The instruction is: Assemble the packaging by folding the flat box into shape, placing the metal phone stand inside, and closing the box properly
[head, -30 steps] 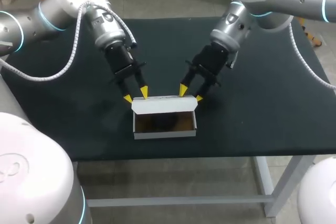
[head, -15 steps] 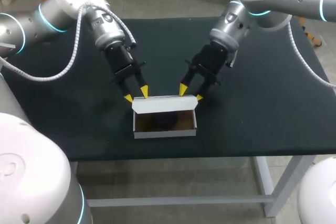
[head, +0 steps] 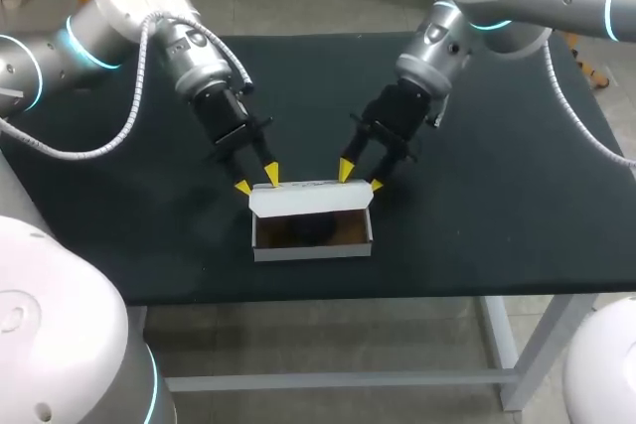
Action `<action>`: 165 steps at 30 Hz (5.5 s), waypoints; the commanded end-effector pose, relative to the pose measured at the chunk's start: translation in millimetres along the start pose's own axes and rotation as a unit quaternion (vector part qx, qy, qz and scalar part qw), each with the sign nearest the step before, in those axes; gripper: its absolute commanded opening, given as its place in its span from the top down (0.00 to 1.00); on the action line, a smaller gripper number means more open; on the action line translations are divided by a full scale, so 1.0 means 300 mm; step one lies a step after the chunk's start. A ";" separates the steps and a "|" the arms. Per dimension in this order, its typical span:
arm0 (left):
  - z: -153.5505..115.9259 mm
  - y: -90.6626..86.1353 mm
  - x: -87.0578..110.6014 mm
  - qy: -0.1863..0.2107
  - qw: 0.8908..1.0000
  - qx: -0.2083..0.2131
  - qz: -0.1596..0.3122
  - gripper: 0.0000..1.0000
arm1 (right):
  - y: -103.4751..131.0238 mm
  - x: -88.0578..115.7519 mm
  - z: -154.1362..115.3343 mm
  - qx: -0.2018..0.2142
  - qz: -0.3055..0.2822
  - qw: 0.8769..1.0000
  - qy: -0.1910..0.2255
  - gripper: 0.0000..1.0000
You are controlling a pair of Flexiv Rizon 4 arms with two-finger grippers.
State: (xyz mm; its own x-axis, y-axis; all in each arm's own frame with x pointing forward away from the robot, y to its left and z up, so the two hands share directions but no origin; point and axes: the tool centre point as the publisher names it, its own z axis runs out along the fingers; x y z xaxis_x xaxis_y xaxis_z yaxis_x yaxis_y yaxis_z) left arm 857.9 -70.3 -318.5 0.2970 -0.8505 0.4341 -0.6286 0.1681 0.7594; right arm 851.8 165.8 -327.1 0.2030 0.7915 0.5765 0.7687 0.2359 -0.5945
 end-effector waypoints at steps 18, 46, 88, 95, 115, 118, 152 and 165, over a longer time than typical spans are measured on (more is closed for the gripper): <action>0.040 -0.010 0.027 0.018 1.000 0.010 0.003 0.57 | -0.002 0.016 0.048 -0.017 -0.003 1.000 -0.003 0.52; 0.073 -0.007 -0.015 0.004 0.999 0.049 -0.010 0.56 | 0.004 -0.030 0.064 -0.039 -0.041 0.998 0.000 0.46; 0.043 -0.020 -0.068 -0.048 0.991 0.124 -0.013 0.52 | 0.015 -0.048 0.075 -0.071 -0.035 0.997 -0.010 0.50; 0.023 -0.017 -0.083 -0.053 0.989 0.139 -0.013 0.51 | 0.018 -0.051 0.081 -0.072 -0.031 0.997 -0.010 0.48; -0.039 0.026 -0.117 -0.043 0.976 0.214 -0.019 0.44 | 0.024 -0.058 0.080 -0.074 -0.024 0.997 -0.005 0.51; -0.054 0.039 -0.121 -0.042 0.972 0.232 -0.014 0.38 | 0.024 -0.058 0.080 -0.074 -0.024 0.997 -0.005 0.52; -0.030 0.216 0.117 -0.275 0.784 0.371 0.416 0.00 | 0.024 -0.058 0.080 -0.074 -0.024 0.997 -0.005 0.52; -0.013 0.221 0.109 -0.329 0.716 0.360 0.500 0.00 | 0.024 -0.058 0.080 -0.074 -0.024 0.997 -0.005 0.53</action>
State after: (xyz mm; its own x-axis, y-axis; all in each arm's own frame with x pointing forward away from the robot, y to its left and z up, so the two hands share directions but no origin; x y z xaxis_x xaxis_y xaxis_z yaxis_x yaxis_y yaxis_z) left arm 838.4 -86.8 -252.1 -0.7659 -0.6287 0.1344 -0.6373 0.7148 -0.2880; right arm 839.0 167.1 -354.6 0.1593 0.7873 0.5957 0.8593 0.1865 -0.4763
